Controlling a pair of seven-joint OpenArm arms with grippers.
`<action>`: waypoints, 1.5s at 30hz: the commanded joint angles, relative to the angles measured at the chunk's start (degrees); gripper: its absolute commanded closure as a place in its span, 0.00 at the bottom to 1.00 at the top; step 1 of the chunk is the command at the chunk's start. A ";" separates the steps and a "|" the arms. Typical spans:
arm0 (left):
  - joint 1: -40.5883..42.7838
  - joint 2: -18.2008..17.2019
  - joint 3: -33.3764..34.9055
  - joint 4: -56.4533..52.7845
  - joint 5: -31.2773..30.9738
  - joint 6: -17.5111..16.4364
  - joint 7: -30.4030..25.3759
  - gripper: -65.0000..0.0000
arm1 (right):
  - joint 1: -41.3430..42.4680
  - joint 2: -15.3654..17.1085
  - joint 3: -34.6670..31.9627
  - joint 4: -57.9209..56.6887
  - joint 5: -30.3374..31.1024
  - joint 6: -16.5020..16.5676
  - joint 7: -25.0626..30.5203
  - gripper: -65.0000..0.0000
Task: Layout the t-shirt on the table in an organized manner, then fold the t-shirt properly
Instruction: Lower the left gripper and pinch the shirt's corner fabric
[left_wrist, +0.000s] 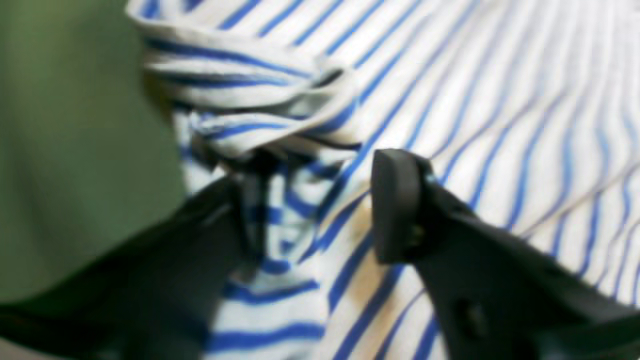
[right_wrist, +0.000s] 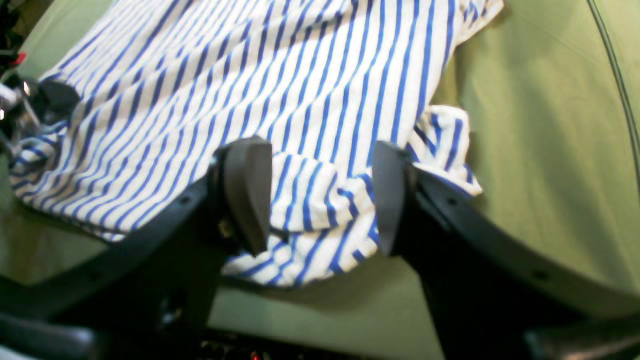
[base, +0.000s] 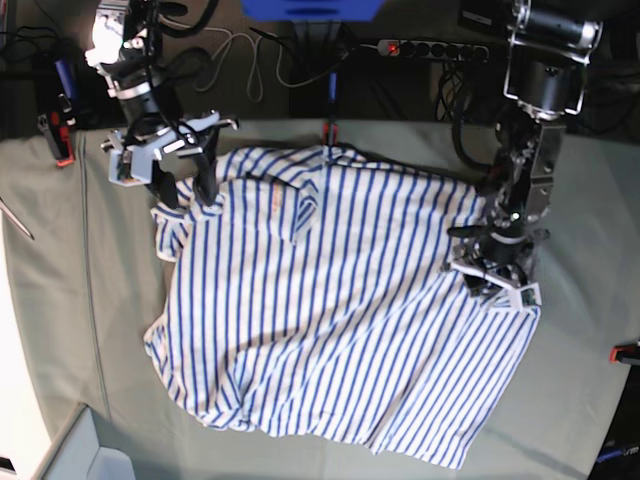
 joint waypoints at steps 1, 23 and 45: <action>-1.02 -0.55 -0.05 1.40 0.13 0.00 -1.23 0.66 | -0.20 0.14 -0.01 0.88 0.67 -0.13 1.66 0.50; 3.46 -3.19 -3.22 8.17 -0.39 0.08 -1.23 0.95 | 0.07 0.14 -0.45 0.88 0.67 -0.13 1.66 0.50; -5.06 2.70 -7.09 -4.75 0.22 0.08 -1.14 0.35 | 2.00 1.72 -0.10 -1.94 0.67 -0.13 1.66 0.50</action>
